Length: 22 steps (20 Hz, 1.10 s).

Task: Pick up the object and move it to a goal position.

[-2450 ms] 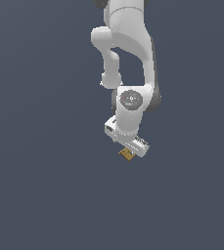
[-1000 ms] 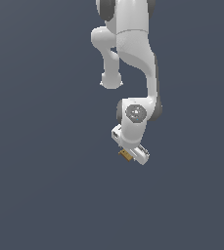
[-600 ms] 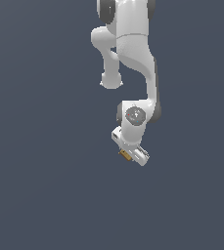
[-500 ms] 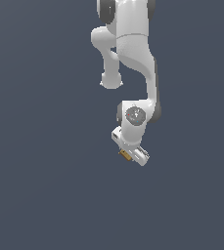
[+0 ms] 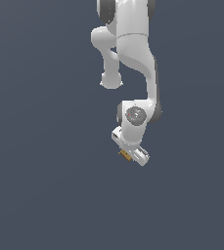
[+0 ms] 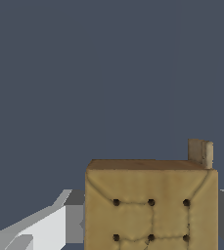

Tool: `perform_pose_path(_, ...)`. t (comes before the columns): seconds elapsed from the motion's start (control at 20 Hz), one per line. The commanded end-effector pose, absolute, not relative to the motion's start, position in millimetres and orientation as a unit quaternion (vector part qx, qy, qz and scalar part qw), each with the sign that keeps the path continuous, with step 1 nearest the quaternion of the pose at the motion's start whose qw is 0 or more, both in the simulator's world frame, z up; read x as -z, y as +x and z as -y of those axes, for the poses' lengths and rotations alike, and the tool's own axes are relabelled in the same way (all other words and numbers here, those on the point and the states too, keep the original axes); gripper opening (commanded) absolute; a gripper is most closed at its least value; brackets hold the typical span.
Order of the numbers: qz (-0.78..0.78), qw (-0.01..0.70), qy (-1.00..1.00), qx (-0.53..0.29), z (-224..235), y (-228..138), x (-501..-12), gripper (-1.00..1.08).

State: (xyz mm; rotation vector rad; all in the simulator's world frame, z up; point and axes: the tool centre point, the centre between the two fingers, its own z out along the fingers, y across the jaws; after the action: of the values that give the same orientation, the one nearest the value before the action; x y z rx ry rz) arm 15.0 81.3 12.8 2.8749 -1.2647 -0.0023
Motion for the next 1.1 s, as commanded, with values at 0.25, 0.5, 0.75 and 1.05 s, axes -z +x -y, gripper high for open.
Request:
perform_pose_path(0.25,0.403,0.0,0.915,0.0,-87,27,-39,-1.0)
perform_pose_path(0.5,0.403,0.0,0.915,0.0,-94,42,-73,-1.0)
perform_pose_path(0.75,0.403,0.0,0.915,0.0,-101,57,-105,-1.0)
perform_pose_path(1.05,0.403,0.0,0.915,0.0,-106,67,-125,-1.0)
